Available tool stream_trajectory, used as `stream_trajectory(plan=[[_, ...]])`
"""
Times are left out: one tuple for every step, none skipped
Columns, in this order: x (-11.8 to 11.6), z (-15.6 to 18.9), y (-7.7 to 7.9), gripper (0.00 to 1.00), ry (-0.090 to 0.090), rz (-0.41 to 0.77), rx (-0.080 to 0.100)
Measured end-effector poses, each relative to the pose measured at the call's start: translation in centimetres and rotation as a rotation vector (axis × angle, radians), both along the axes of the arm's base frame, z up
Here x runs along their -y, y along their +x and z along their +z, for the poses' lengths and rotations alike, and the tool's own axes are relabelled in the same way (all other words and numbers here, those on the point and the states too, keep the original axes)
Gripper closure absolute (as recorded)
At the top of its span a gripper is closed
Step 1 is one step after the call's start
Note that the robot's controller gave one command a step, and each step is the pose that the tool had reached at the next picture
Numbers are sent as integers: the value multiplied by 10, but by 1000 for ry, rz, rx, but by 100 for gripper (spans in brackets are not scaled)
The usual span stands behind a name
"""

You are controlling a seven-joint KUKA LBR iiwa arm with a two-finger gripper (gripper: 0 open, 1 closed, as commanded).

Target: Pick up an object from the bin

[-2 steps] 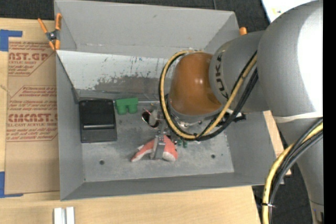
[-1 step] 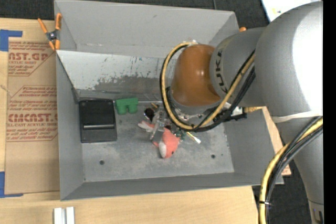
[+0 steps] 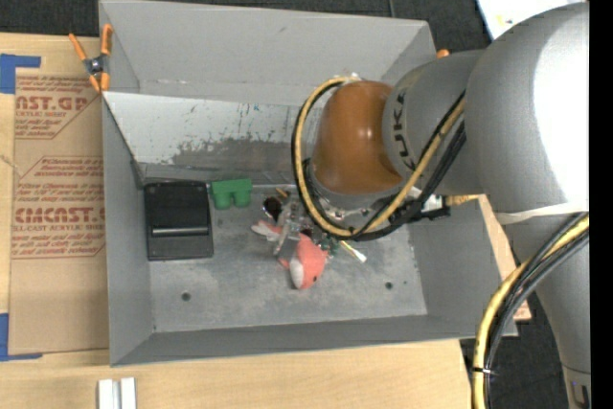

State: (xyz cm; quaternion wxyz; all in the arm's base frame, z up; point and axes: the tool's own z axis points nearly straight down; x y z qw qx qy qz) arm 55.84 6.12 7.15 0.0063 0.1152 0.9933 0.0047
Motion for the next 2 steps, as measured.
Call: stream_trajectory(plan=[[-1, 16, -1, 100, 1, 1, -2], [-1, 27, 0, 100, 1, 1, 1]])
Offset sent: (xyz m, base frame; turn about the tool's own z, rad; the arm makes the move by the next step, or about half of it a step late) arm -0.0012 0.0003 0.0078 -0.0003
